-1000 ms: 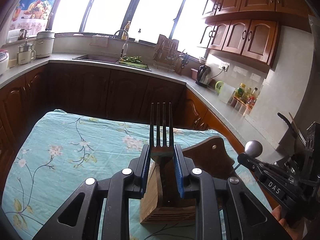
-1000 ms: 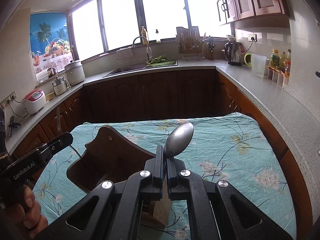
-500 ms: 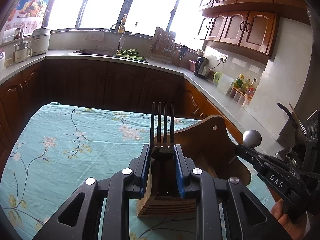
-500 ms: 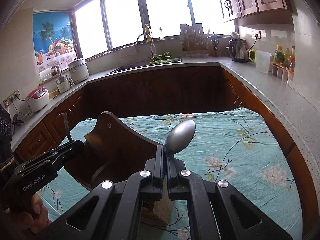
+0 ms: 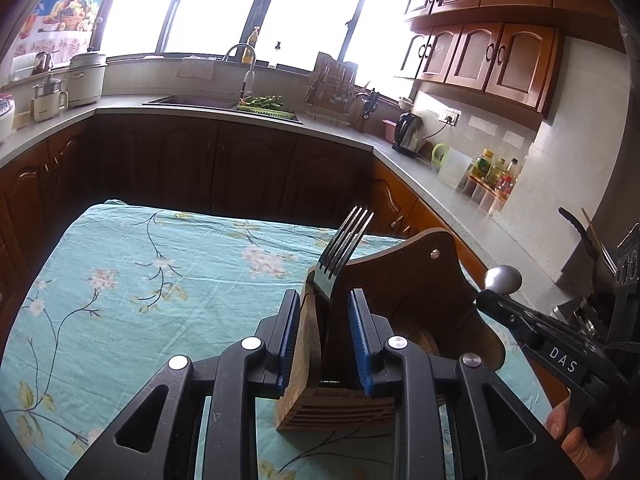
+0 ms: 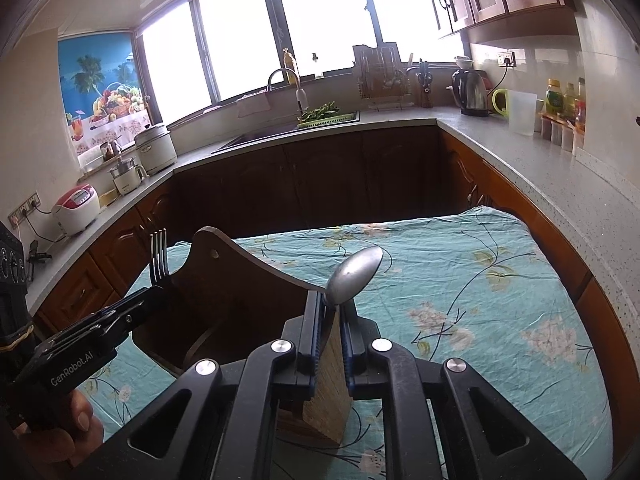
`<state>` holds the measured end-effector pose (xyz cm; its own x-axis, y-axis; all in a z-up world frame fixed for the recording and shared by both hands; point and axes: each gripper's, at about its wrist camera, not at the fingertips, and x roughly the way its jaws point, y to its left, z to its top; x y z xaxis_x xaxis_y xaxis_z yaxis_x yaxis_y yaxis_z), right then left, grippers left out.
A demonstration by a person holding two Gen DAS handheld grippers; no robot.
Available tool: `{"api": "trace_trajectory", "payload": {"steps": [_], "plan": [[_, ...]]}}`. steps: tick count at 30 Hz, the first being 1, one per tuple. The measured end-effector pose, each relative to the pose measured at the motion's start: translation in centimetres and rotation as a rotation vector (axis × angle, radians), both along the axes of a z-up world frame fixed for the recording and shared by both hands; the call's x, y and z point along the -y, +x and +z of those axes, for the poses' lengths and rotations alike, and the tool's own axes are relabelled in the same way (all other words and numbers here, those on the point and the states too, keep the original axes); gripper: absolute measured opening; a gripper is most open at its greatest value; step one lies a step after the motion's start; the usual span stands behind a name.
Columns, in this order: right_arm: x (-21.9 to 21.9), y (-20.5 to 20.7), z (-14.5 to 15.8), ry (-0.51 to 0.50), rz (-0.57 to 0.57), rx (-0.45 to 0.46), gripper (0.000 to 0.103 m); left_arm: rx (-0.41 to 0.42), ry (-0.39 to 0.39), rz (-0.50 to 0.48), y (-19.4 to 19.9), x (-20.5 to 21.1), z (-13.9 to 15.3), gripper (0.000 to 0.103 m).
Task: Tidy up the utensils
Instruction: 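Lower the fork into the holder and open the left gripper while the right gripper releases the spoon there, then withdraw both grippers from the holder back over the remaining utensils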
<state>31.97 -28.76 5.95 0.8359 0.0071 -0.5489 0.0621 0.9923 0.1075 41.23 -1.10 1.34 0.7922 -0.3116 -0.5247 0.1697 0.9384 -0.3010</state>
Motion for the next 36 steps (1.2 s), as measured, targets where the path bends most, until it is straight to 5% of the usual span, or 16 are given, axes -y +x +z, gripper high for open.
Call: {"api": "trace_trajectory", "payload": {"steps": [5,10,20,36], "plan": [[0.5,-0.5,-0.1,0.035,-0.002,-0.001,0.027,-0.008,-0.011,0.004,-0.3,-0.2,0.2,0.028],[0.5,-1.7,0.5,0.059,0.004,0.027,0.043,0.014,-0.010,0.023,-1.8,-0.8,1.0,0.045],[0.7,-6.0,1.1,0.095,0.009,0.083,0.091,0.005,-0.031,0.098,-8.5,-3.9,1.1,0.083],[-1.5,-16.9,-1.2,0.108,0.035,0.054,0.100,-0.123,0.007,0.096,-19.5,-5.6,1.1,0.093]]}}
